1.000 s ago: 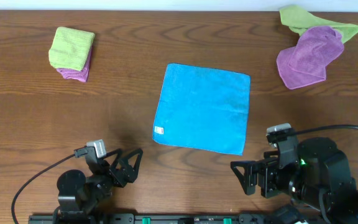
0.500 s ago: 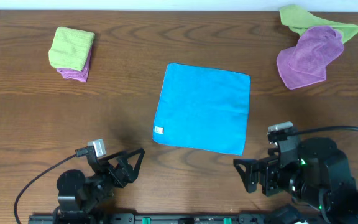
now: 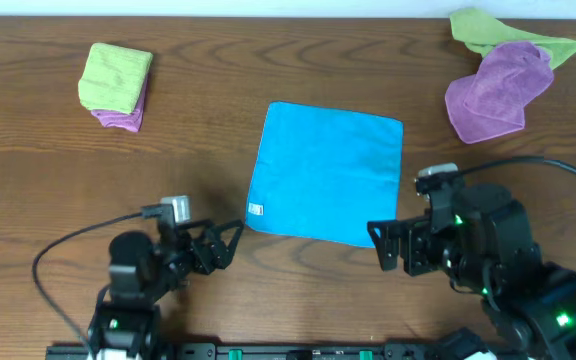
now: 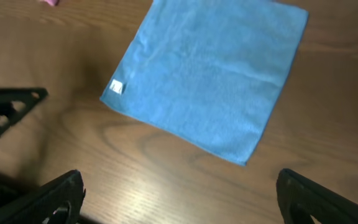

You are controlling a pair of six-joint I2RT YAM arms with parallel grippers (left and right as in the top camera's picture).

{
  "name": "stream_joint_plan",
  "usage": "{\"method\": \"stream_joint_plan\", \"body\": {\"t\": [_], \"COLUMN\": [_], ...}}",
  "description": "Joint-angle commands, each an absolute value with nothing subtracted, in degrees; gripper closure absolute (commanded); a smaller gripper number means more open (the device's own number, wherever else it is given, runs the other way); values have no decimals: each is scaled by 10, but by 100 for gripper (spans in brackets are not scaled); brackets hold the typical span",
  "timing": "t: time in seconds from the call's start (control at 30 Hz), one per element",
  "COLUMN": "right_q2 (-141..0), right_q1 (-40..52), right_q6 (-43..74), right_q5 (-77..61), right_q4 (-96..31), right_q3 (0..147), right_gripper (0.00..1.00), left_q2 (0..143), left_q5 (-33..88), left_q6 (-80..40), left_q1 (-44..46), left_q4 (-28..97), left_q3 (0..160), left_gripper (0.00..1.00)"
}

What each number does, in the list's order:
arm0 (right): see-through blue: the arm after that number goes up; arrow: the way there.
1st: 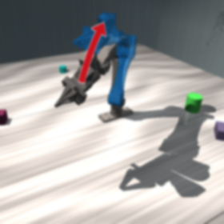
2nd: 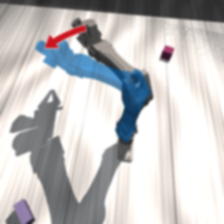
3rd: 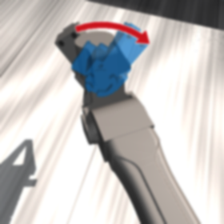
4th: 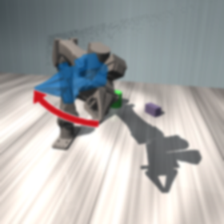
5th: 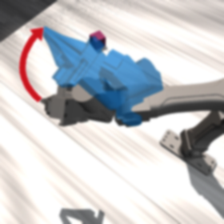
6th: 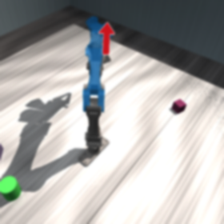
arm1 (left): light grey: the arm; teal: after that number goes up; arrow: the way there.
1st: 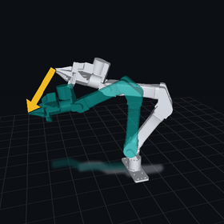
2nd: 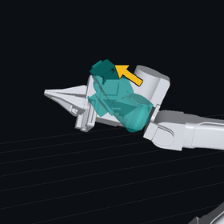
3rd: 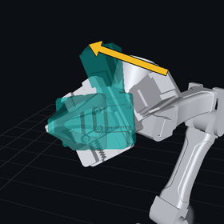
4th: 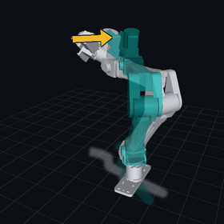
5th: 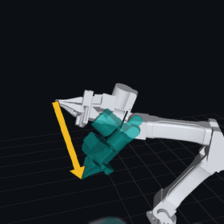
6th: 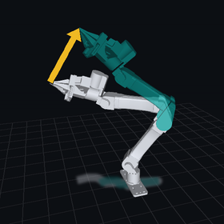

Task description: Fold the cloth

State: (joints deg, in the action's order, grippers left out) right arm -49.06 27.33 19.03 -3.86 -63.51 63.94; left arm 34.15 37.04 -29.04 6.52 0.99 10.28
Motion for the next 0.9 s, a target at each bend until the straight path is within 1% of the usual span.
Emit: {"method": "stream_joint_plan", "body": {"t": [0.0, 0.1, 0.23, 0.3, 0.43, 0.53, 0.57, 0.63, 0.67, 0.7, 0.73, 0.77, 0.8, 0.83, 0.87], "right_q2": [-488, -486, -482, -479, -468, -454, -450, -442, -441, -441, -441, -441, -441, -441, -441], "right_q1": [266, 251, 232, 224, 203, 183, 177, 169, 166, 165, 165, 165, 165, 165, 165], "right_q6": [193, 199, 199, 199, 199, 208, 208, 209, 210, 209, 209, 209, 209, 209, 209], "right_q5": [-25, -16, -15, -15, -8, 1, 1, 0, 0, 0, 0, 0, 0, 0, 1], "right_q4": [-625, -624, -626, -626, -626, -626, -626, -628, -630, -633, -638, -641, -644, -647, -650], "right_q3": [640, 640, 640, 640, 640, 640, 640, 640, 640, 640, 640, 640, 640, 640, 640], "right_gripper": [3, 3, 3, 4, 7, 9, 11, 22, 30, 40, 55, 62, 64, 64, 68], "left_q2": [427, 510, 607, 658, 734, 780, 795, 822, 835, 846, 858, 866, 873, 878, 882], "left_q5": [341, 327, 258, 196, 46, -28, -44, -67, -69, -68, -60, -54, -47, -41, -30], "left_q6": [-225, -198, -163, -136, -119, -120, -120, -120, -120, -120, -120, -120, -120, -120, -120], "left_q1": [87, 118, 177, 219, 282, 313, 322, 334, 338, 338, 338, 338, 338, 338, 338], "left_q4": [0, 2, 29, 59, 117, 134, 132, 125, 118, 109, 96, 88, 82, 81, 81], "left_q3": [161, 218, 296, 342, 402, 422, 423, 423, 423, 423, 423, 423, 423, 423, 423], "left_gripper": [7, 9, 10, 10, 9, 15, 20, 36, 48, 61, 78, 88, 94, 94, 94]}}
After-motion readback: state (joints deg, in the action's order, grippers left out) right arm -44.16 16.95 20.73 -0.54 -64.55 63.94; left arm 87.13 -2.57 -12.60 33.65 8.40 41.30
